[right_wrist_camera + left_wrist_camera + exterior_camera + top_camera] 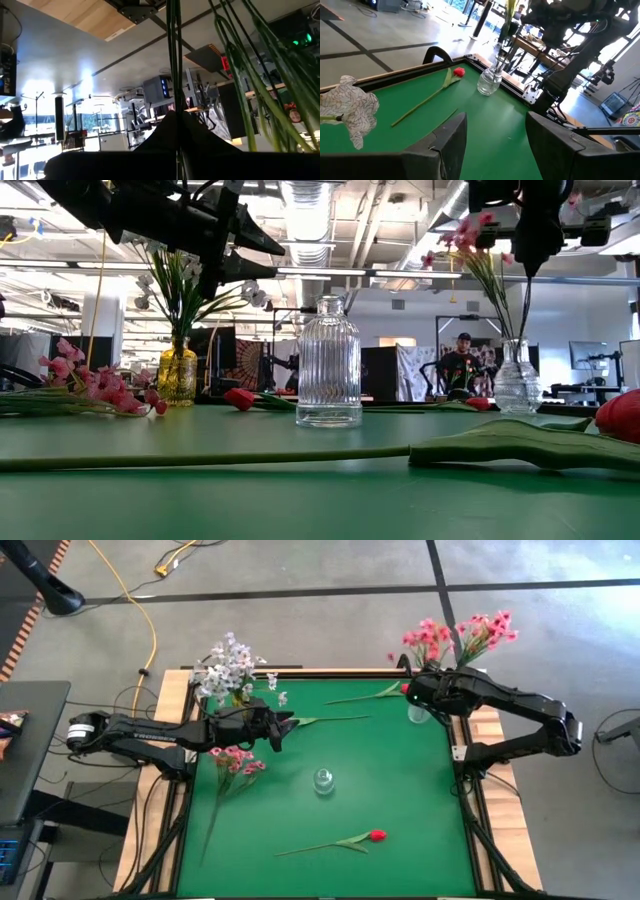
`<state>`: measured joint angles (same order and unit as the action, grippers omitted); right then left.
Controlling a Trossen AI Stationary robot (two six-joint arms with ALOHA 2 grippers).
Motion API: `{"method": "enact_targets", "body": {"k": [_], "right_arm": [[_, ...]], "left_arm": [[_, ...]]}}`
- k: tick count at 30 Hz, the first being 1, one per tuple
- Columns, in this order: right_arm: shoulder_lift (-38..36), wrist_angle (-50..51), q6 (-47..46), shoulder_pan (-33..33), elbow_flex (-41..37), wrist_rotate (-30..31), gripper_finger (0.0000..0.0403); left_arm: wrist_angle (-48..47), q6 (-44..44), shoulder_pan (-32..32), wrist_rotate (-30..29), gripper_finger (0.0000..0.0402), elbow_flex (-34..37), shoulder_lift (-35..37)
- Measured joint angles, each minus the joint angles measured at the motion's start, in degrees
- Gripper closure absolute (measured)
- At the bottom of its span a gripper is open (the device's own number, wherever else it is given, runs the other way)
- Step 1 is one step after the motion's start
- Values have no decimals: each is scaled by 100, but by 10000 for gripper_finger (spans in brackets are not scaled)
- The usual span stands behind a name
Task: Sort flowers into vase by color
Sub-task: Put the bottom pink flowers into the top transparent vase
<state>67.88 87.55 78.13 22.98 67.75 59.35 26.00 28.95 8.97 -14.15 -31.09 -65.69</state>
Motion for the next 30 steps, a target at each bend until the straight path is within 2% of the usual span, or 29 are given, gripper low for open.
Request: {"method": "enact_targets", "body": {"k": [18, 24, 30], "right_arm": [[2, -259, -139, 0, -2, -102, 361], [4, -300, -204, 0, -2, -391, 334], [4, -306, -450, 44, -4, -404, 293]], "left_arm": [[1, 91, 2, 3, 212, 0, 0], [0, 109, 2, 4, 212, 0, 0], [0, 109, 2, 4, 212, 0, 0]]}}
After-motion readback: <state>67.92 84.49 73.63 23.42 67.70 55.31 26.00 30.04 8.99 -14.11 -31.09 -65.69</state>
